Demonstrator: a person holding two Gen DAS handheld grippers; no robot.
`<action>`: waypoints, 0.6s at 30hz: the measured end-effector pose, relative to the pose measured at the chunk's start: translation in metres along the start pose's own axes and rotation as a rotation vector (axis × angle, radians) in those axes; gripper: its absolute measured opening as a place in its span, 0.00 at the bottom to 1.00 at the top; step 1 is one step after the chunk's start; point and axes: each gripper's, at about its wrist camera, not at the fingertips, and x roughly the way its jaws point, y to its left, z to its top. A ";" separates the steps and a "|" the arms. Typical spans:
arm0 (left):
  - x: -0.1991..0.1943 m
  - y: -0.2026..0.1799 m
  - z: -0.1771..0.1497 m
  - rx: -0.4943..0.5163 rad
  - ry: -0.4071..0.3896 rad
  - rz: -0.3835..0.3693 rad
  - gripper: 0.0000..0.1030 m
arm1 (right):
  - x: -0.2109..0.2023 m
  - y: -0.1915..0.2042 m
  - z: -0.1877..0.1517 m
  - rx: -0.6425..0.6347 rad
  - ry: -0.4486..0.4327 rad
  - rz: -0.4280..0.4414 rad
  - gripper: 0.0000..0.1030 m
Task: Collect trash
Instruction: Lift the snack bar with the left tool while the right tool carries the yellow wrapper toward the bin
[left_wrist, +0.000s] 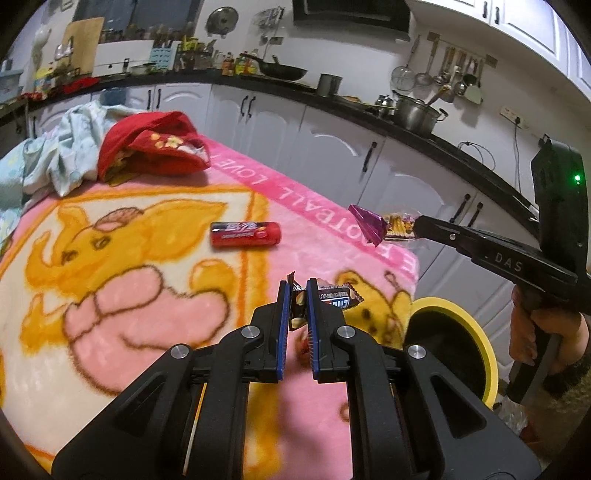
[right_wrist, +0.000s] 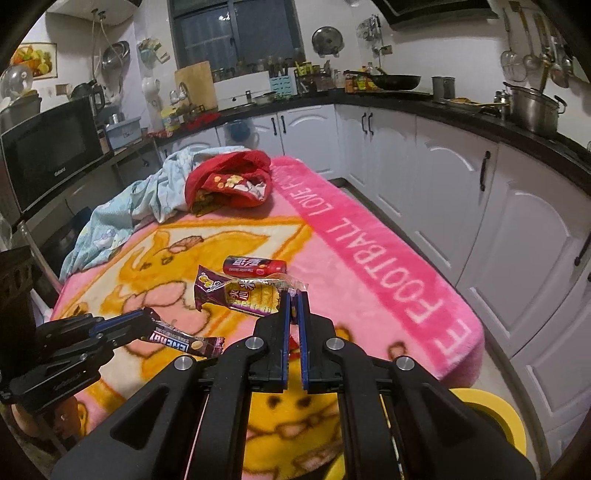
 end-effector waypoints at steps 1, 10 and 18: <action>0.000 -0.003 0.001 0.006 -0.001 -0.005 0.05 | -0.005 -0.003 -0.001 0.005 -0.005 -0.005 0.04; 0.004 -0.029 0.008 0.043 -0.015 -0.045 0.05 | -0.036 -0.024 -0.013 0.037 -0.032 -0.056 0.04; 0.008 -0.053 0.015 0.074 -0.035 -0.086 0.05 | -0.058 -0.041 -0.027 0.056 -0.040 -0.119 0.04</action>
